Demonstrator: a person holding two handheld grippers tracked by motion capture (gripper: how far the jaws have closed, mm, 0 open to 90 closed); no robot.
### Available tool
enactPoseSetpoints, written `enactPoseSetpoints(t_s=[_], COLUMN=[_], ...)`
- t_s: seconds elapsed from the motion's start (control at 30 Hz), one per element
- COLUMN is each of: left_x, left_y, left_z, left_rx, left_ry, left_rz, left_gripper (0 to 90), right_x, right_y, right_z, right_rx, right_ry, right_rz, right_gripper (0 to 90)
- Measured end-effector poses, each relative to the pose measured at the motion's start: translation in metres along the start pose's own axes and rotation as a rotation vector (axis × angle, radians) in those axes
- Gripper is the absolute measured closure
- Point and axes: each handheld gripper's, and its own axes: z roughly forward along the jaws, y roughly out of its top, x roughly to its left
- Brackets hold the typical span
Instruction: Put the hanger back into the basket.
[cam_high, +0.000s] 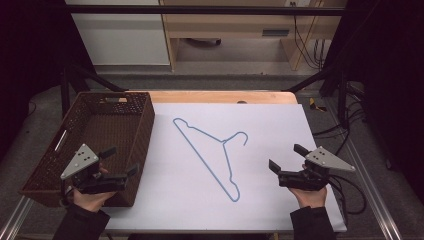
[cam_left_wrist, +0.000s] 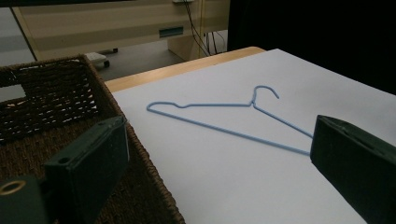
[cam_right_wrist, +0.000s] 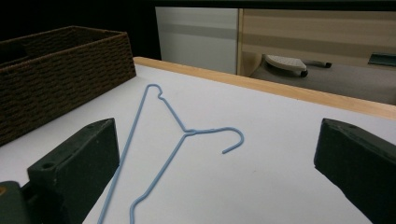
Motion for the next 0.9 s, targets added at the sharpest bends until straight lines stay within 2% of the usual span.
enactPoseSetpoints(t_s=[0.53, 0.9], left_x=[-0.006, -0.007], left_y=[-0.002, -0.002], left_z=[0.006, 0.007], left_rx=[0.014, 0.018], left_ry=[-0.019, -0.021], left_rz=[0.003, 0.006], left_gripper=[4.9, 4.9], right_x=[0.003, 0.020], right_y=[-0.001, 0.007], right_z=[0.007, 0.029], right_rx=[0.028, 0.070], right_ry=[0.000, 0.041], right_rz=[-0.002, -0.026], right_gripper=[1.9, 3.2])
